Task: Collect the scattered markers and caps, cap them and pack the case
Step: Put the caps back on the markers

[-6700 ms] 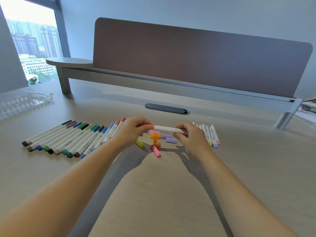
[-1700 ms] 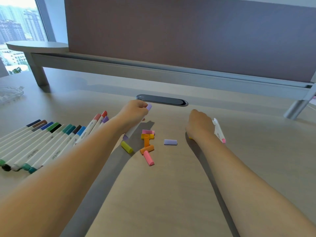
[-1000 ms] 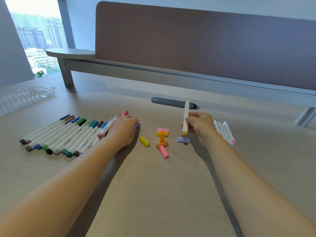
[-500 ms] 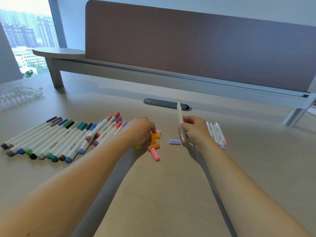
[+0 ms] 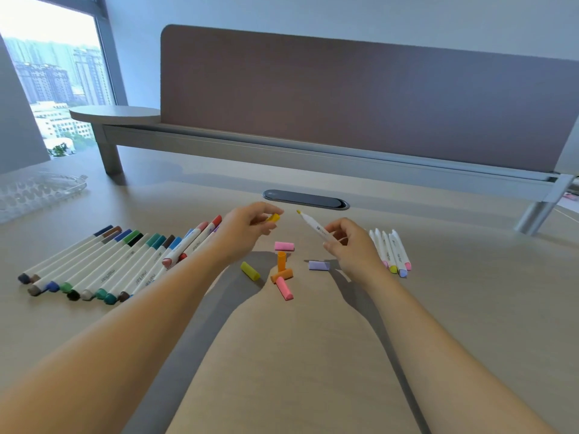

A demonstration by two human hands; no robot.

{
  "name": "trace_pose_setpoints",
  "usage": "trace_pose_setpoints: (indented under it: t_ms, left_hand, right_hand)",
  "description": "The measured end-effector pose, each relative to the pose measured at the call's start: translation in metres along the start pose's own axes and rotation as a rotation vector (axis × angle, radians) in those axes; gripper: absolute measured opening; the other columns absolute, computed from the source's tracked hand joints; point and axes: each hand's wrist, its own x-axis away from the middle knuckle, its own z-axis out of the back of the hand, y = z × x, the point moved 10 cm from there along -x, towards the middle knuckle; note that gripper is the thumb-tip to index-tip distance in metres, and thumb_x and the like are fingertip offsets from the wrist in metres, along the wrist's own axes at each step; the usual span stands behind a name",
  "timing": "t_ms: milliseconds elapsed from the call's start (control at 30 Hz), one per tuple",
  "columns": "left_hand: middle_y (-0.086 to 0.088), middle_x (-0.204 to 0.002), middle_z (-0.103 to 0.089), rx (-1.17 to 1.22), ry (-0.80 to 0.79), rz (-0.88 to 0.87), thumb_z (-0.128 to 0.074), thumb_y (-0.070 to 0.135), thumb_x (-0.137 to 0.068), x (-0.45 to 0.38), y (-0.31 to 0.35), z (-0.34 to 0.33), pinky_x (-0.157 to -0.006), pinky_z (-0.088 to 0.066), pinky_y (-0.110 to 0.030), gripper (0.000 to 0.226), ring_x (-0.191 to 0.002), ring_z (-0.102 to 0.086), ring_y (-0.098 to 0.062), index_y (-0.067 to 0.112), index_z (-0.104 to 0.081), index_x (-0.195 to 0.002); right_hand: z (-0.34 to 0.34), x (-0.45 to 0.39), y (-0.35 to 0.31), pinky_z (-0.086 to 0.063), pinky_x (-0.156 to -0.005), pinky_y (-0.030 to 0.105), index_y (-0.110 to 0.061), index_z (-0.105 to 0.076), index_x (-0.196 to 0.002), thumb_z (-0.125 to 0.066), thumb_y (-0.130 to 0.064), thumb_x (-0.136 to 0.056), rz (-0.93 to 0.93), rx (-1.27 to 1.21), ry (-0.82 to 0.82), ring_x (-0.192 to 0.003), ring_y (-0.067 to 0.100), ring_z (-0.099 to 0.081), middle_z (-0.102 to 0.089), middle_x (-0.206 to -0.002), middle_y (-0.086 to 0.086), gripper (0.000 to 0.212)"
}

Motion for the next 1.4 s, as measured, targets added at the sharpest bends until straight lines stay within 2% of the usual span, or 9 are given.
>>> trace_pose_setpoints:
  t_ms: [100,167,267,367,667,800,1133,1267,1400]
  left_hand:
    - [-0.003,-0.097,-0.059,0.131,0.041,0.037,-0.047,0.008,-0.092,0.004,0.001,0.007,-0.084,-0.045,-0.025,0.014,-0.087,-0.056,-0.014,0.011,-0.052,-0.106]
    - [-0.007,-0.097,-0.060,0.258,0.087,0.084,-0.047,0.009,-0.092,0.007,-0.003,0.012,-0.074,-0.047,-0.020,0.008,-0.078,-0.057,-0.012,0.010,-0.048,-0.100]
    - [-0.010,-0.096,-0.061,0.491,0.113,0.163,-0.045,0.009,-0.094,0.010,-0.010,0.012,-0.072,-0.047,-0.018,0.018,-0.074,-0.058,-0.010,0.008,-0.049,-0.111]
    - [-0.006,-0.088,-0.062,0.598,0.127,0.212,-0.045,0.009,-0.094,0.012,-0.013,0.012,-0.072,-0.048,-0.020,0.023,-0.075,-0.060,-0.012,0.008,-0.052,-0.116]
    - [-0.003,-0.076,-0.060,0.558,0.094,0.267,-0.052,0.009,-0.089,0.018,-0.008,0.004,-0.070,-0.049,-0.021,0.013,-0.069,-0.059,-0.012,0.014,-0.051,-0.078]
    - [0.000,-0.072,-0.059,0.402,0.106,0.219,-0.053,0.011,-0.089,0.017,-0.003,0.006,-0.066,-0.046,-0.019,0.015,-0.065,-0.053,-0.010,0.014,-0.052,-0.074]
    - [0.000,-0.067,-0.056,0.322,0.095,0.146,-0.048,0.014,-0.092,0.006,0.016,-0.006,-0.053,-0.044,-0.009,0.018,-0.059,-0.049,-0.008,0.000,-0.058,-0.097]
    - [-0.007,-0.084,-0.057,0.444,0.095,0.158,-0.046,0.011,-0.093,-0.001,0.022,-0.017,-0.069,-0.049,-0.018,0.010,-0.072,-0.059,-0.013,0.005,-0.053,-0.095]
    - [-0.008,-0.094,-0.054,0.646,0.070,0.231,-0.041,0.007,-0.095,-0.009,0.025,-0.031,-0.079,-0.049,-0.030,0.032,-0.094,-0.059,-0.023,0.007,-0.038,-0.127]
  right_hand:
    - [-0.001,0.005,-0.008,-0.039,-0.049,0.004,-0.007,-0.052,-0.110,-0.051,-0.008,-0.092,0.036,0.033,0.000,-0.079,0.007,-0.046,-0.048,-0.101,0.003,0.018]
    - [-0.002,0.008,-0.012,-0.040,-0.064,0.010,-0.008,-0.052,-0.111,-0.051,-0.010,-0.092,0.048,0.056,0.004,-0.089,0.010,-0.046,-0.049,-0.102,0.000,0.019]
    - [-0.002,0.012,-0.017,-0.041,-0.076,0.021,-0.011,-0.055,-0.112,-0.052,-0.013,-0.093,0.065,0.067,0.006,-0.092,0.011,-0.048,-0.052,-0.099,-0.002,0.019]
    - [-0.001,0.017,-0.026,-0.042,-0.068,0.015,-0.012,-0.058,-0.112,-0.052,-0.012,-0.092,0.104,0.073,0.006,-0.092,0.010,-0.049,-0.059,-0.107,0.003,0.021]
    - [-0.001,0.024,-0.040,-0.039,-0.079,0.021,-0.010,-0.060,-0.115,-0.052,-0.011,-0.092,0.147,0.051,-0.010,-0.095,0.008,-0.048,-0.061,-0.114,0.005,0.024]
    - [0.000,0.024,-0.042,-0.040,-0.064,0.016,-0.007,-0.062,-0.111,-0.053,-0.013,-0.092,0.159,0.047,0.001,-0.086,0.011,-0.049,-0.059,-0.097,0.003,0.022]
    - [0.021,0.015,-0.037,-0.039,-0.065,0.024,-0.003,-0.068,-0.103,-0.053,-0.008,-0.091,0.118,0.051,0.059,-0.079,0.017,-0.050,-0.066,-0.096,0.014,0.020]
    - [0.022,0.014,-0.031,-0.039,-0.063,0.019,-0.004,-0.066,-0.111,-0.051,-0.009,-0.092,0.098,-0.010,0.046,-0.081,0.015,-0.049,-0.060,-0.091,0.008,0.024]
    - [0.026,0.006,-0.016,-0.043,-0.064,0.020,-0.006,-0.063,-0.116,-0.045,-0.009,-0.095,0.032,-0.148,0.077,-0.087,0.018,-0.051,-0.059,-0.097,0.005,0.027]
